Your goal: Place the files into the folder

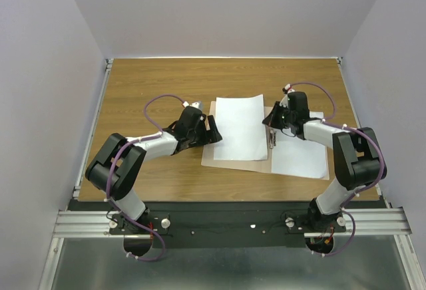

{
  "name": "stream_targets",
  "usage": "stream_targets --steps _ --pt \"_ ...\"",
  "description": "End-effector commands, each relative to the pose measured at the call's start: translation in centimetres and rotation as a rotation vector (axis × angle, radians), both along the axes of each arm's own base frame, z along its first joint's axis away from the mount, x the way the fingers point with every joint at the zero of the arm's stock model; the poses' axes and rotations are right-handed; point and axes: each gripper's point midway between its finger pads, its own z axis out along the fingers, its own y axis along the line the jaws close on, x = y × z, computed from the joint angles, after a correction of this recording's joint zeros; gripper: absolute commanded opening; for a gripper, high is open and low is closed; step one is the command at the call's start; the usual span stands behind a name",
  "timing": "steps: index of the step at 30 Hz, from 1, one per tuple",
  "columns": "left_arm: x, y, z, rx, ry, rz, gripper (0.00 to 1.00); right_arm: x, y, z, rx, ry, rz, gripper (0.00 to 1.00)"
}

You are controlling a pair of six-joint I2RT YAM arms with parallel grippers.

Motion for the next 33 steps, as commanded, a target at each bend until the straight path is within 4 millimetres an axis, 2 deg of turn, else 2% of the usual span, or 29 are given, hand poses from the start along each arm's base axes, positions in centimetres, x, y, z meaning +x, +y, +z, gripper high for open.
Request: stream_targets --steps 1,3,16,24,33 --pt "-4.2 1.9 -4.5 0.092 0.178 -0.014 0.92 -1.5 0.2 -0.7 0.03 0.014 -0.018 0.01" --pt "-4.2 1.9 -4.5 0.092 0.178 -0.012 0.92 -2.2 0.4 -1.2 0.041 0.023 -0.014 0.01" --pt "-4.5 1.9 -4.5 0.086 0.182 -0.012 0.92 -3.2 2.1 -1.7 0.069 0.004 0.013 0.01" --pt "-4.6 1.9 -4.7 0.088 0.188 -0.011 0.92 -3.6 1.6 -2.2 0.069 0.032 -0.073 0.01" --pt "-4.8 1.9 -4.7 0.084 0.191 -0.006 0.92 -4.4 2.4 -2.3 0.069 0.042 -0.074 0.01"
